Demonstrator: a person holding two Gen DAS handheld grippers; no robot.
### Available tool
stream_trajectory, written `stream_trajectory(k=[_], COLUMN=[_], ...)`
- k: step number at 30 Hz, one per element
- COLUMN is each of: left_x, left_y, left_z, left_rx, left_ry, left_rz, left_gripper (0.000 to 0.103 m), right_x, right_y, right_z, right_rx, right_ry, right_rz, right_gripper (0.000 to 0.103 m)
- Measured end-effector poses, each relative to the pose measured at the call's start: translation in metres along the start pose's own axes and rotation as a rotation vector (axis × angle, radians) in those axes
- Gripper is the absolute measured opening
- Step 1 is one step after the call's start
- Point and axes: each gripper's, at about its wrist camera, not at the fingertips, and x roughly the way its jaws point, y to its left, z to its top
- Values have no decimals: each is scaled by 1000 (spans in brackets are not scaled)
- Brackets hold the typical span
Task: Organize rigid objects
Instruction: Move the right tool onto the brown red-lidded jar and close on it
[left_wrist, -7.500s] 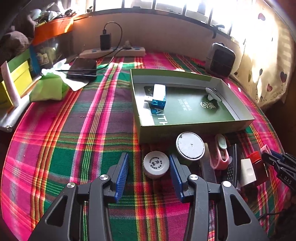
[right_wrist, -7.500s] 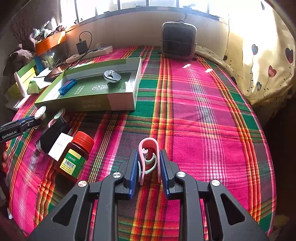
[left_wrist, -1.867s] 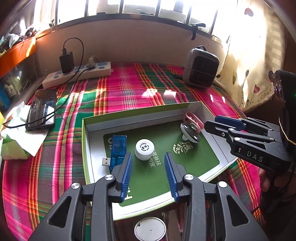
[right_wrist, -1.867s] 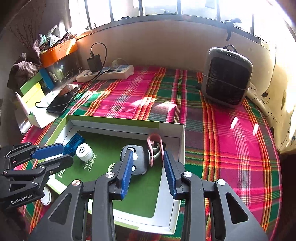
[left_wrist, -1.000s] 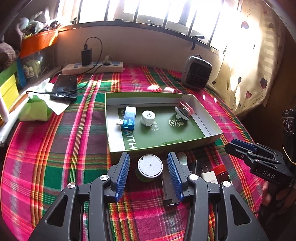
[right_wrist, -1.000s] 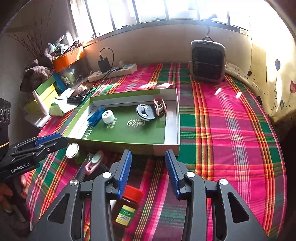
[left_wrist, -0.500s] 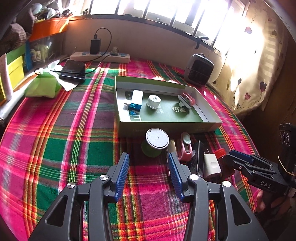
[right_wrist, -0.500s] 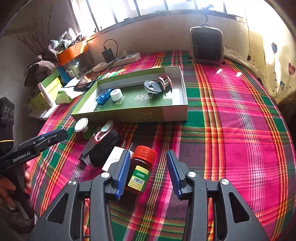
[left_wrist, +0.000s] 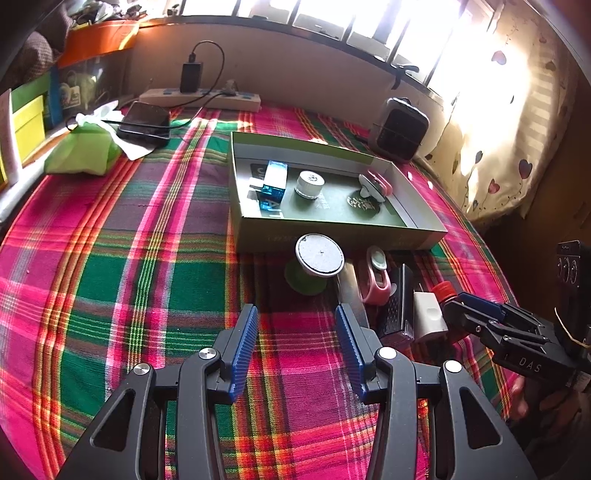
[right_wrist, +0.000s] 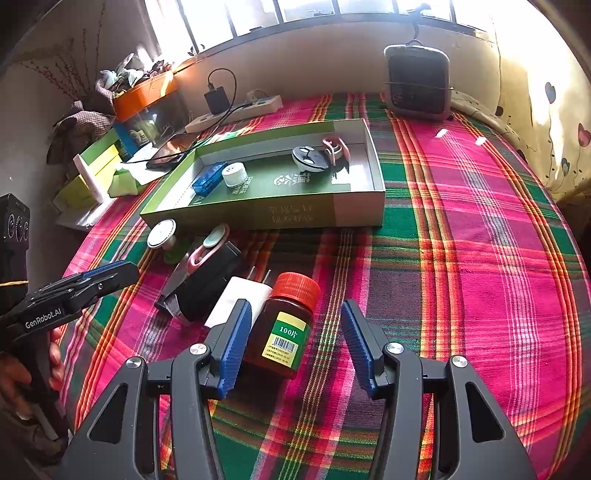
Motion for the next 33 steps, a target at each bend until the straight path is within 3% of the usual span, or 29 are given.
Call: stream_trajectory(k=[19,31,33], left_x=[5,8,9], left_y=[-1,-6,-7], left_z=[-1,3,4], left_rx=[7,21,24], left_ry=[17,24,26], left_rz=[-5,-1,3], left_gripper=[43,43,43], right_x=[6,7,6], right_y=[-8,-9,-10], right_z=[-2,-2,-2], right_rx=[13,-47,-46], right_ry=[14,10,7], right_rz=[-29,-128,-131], right_gripper=[52,51,47])
